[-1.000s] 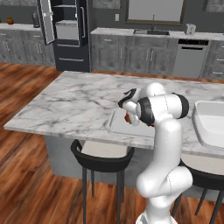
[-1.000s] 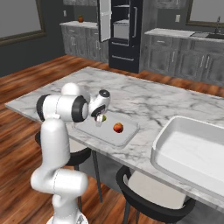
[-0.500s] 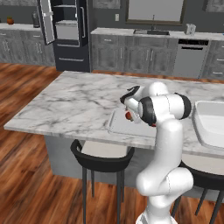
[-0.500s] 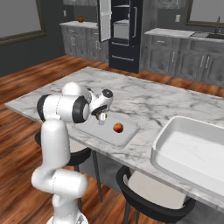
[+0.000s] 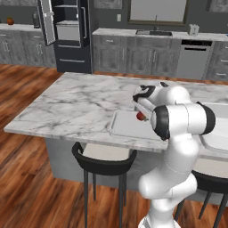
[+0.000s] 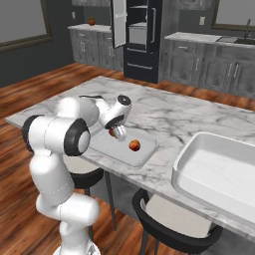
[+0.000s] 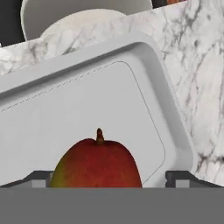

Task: Place the cold items (peach and mango) from the fridge in one tupperware on the dining counter. Place the warm items (hot dog and kebab skewer) in the stove area in another tupperware.

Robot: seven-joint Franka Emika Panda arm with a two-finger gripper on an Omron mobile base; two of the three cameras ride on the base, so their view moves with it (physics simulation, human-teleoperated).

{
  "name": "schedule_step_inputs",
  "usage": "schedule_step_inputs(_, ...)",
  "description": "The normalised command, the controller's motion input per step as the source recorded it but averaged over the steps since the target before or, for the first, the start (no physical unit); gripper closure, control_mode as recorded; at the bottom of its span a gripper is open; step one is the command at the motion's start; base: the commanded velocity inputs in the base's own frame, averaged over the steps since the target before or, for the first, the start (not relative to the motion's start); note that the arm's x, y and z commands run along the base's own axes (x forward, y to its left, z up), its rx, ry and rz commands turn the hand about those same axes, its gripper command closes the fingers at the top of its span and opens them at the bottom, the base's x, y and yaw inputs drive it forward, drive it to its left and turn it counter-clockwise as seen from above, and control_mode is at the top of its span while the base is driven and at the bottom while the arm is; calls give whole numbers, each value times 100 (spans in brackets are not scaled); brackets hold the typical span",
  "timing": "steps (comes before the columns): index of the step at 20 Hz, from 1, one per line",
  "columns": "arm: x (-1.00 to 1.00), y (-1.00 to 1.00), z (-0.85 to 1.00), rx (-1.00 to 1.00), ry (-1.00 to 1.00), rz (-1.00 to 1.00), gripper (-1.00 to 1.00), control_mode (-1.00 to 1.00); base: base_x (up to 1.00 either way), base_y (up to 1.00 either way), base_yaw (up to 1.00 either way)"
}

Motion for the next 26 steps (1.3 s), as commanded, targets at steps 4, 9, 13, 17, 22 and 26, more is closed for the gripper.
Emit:
schedule_step_inputs(4,0,14,28,-37,0,18,-100,-100,0,0,0)
schedule_step_inputs(9,5,6,-11,-40,11,19,-100,-100,0,0,0)
schedule_step_inputs(13,2,2,-67,-42,10,22,-100,-100,0,0,0)
schedule_step_inputs(17,-3,0,-50,-26,-3,18,-100,-100,0,0,0)
schedule_step_inputs(22,-62,-6,-9,3,-39,13,-100,-100,0,0,0)
schedule_step_inputs(26,-100,-28,97,0,-36,25,-100,-100,0,0,0)
